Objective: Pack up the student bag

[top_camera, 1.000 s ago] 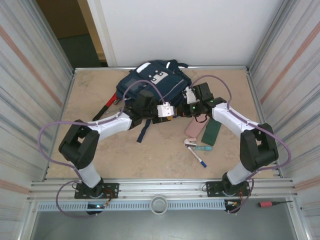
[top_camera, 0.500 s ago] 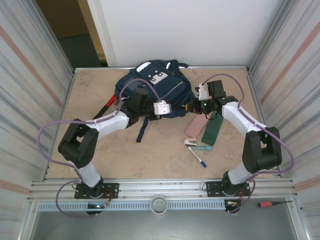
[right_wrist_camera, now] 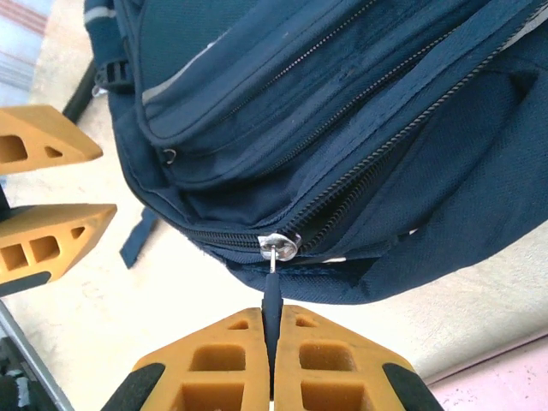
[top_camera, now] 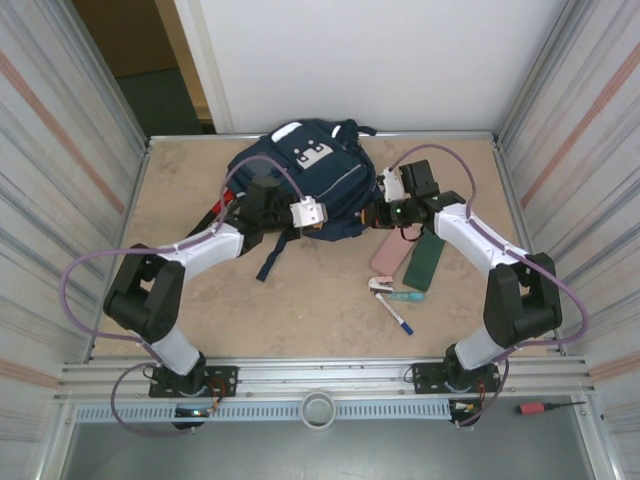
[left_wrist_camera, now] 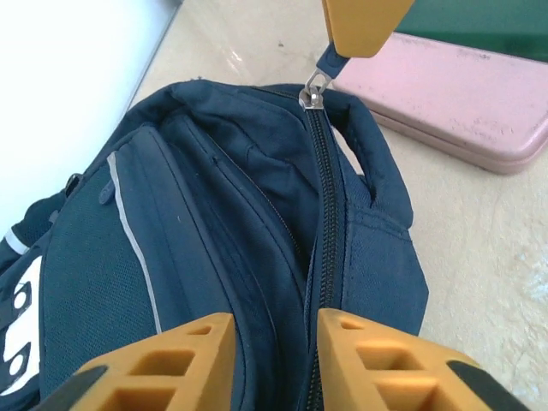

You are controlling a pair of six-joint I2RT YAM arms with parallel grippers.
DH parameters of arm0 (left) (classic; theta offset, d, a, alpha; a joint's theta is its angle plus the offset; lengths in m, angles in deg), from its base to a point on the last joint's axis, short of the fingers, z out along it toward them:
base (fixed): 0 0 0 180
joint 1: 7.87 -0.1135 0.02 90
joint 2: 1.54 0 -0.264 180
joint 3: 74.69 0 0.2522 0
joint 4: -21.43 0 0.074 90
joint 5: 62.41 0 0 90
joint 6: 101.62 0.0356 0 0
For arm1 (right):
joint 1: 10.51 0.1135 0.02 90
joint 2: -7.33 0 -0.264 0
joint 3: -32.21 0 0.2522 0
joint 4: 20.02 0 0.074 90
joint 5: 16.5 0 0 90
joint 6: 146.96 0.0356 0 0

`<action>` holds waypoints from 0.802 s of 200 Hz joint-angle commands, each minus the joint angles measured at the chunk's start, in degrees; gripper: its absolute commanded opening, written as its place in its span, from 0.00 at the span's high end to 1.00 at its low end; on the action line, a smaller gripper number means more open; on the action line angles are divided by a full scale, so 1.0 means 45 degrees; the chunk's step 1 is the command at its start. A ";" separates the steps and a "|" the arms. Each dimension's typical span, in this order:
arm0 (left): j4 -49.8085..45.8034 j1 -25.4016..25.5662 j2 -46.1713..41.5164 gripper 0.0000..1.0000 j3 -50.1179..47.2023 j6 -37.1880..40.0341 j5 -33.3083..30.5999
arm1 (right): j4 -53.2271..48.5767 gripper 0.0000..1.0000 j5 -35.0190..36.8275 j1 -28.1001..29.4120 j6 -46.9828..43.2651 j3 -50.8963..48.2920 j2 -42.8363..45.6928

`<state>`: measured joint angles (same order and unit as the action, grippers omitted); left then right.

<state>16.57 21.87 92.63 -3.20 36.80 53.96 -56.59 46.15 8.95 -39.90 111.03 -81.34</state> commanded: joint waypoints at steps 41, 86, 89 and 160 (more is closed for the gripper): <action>-0.1245 0.1332 0.0897 0.52 0.1438 0.0098 -0.0474 | 0.0160 1.00 -0.0413 0.1062 0.0089 0.0487 0.0418; -0.1821 0.1423 0.1743 0.62 0.2168 0.0215 -0.0752 | 0.0459 1.00 -0.0380 0.1114 0.0379 0.0148 0.0949; -0.1840 0.1420 0.1775 0.64 0.2201 0.0233 -0.0798 | 0.0459 1.00 -0.0354 0.1106 0.0373 0.0135 0.0984; -0.1875 0.0759 0.1071 1.00 0.2098 0.0266 -0.0210 | -0.0042 1.00 0.2341 0.0375 0.0484 -0.0266 0.1292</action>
<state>9.16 27.20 100.60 7.10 37.87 51.25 -54.88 49.47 11.97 -38.98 109.68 -78.80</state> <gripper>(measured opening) 0.049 0.054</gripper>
